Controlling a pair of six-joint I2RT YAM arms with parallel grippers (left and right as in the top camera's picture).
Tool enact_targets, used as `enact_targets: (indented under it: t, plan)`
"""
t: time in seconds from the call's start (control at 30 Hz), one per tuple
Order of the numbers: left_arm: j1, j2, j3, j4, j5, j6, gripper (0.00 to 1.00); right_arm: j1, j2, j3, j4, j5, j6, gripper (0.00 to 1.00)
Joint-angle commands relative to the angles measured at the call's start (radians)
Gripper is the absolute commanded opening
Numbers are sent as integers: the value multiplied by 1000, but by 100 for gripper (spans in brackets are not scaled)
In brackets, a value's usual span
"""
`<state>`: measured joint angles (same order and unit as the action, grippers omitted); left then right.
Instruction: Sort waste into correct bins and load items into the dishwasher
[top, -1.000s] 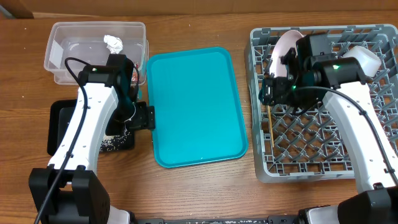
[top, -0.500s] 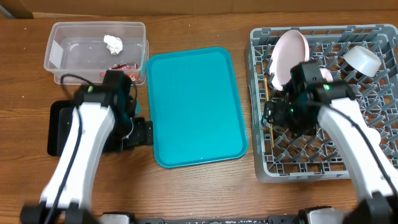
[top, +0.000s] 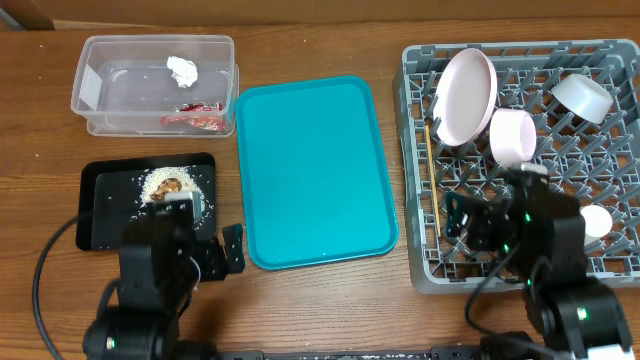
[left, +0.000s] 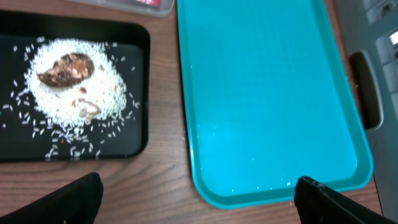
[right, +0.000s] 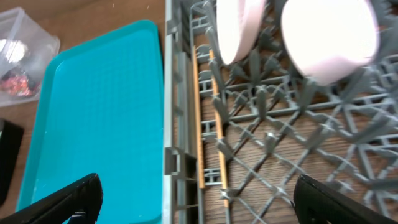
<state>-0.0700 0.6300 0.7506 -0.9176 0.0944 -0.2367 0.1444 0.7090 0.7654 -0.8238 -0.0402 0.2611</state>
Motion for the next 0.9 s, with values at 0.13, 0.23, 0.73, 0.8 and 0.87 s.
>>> enact_targets:
  t: [0.13, 0.23, 0.73, 0.8, 0.87]
  plan:
    - [4, -50, -62, 45, 3, -18, 100, -4, -51, -27, 6, 54, 2, 100]
    - [4, -48, -62, 21, 2, -18, 100, -4, -39, -27, 6, 54, 2, 100]
    - [4, -48, -62, -2, 3, -18, 100, -4, 23, -27, 6, 54, 2, 100]
    - [4, -48, -62, -2, 3, -18, 100, -4, 31, -27, 6, 55, 2, 100]
    - [4, -48, -62, -2, 3, -18, 100, -2, 18, -27, 4, 54, 2, 100]
